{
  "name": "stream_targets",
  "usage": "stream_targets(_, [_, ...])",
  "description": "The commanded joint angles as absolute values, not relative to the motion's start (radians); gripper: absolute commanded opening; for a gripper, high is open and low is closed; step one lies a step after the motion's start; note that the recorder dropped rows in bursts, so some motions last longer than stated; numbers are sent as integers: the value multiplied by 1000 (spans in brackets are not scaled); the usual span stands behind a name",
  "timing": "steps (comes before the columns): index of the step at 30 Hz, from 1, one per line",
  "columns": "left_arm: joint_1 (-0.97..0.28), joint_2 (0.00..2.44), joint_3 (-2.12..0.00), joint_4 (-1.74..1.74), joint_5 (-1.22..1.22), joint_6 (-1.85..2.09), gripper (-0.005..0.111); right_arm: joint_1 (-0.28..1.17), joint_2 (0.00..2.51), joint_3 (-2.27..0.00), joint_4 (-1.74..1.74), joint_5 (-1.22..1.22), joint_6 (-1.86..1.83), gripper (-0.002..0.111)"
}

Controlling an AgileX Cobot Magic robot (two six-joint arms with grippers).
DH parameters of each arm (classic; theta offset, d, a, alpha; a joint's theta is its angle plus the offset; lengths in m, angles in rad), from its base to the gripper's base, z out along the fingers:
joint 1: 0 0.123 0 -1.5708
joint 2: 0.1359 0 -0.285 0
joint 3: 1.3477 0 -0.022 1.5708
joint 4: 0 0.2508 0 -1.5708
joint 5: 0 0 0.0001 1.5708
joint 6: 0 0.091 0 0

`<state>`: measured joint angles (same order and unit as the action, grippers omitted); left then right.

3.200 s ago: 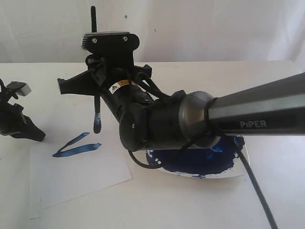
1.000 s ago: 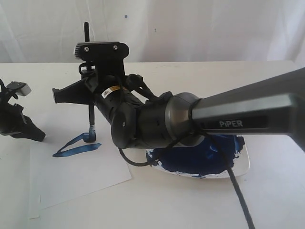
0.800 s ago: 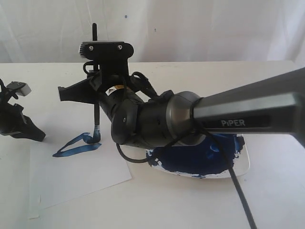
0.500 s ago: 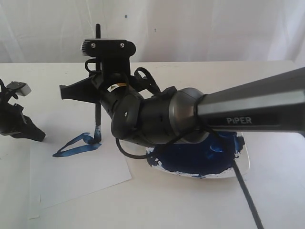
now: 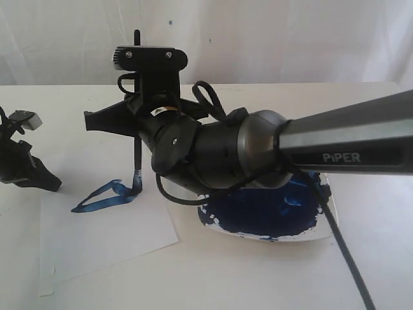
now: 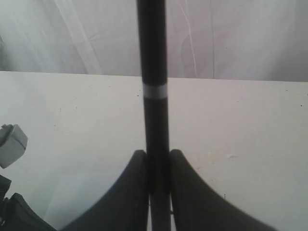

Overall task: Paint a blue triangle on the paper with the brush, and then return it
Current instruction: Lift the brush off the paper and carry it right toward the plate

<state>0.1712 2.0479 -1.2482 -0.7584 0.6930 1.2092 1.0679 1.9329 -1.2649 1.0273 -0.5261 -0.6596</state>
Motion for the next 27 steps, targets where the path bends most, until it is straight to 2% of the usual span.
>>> stream_targets(1, [169, 2054, -1246, -736, 710, 1205, 0, 1066, 1893, -1266, 1036, -516, -691, 0])
stream_targets(7, [169, 2025, -1248, -765, 710, 1182, 0, 1066, 1810, -1266, 1075, -516, -826, 0])
stream_targets(15, [169, 1815, -1247, -795, 721, 1123, 0, 1031, 1642, -1254, 1321, -530, -1159, 0])
stream_targets(18, [169, 1717, -1247, -795, 764, 1121, 0, 968, 1577, -1223, 1321, -475, -1166, 0])
stream_targets(27, [167, 1467, -1145, -804, 727, 1096, 0, 627, 1369, -1127, 1321, 6, -1145, 0])
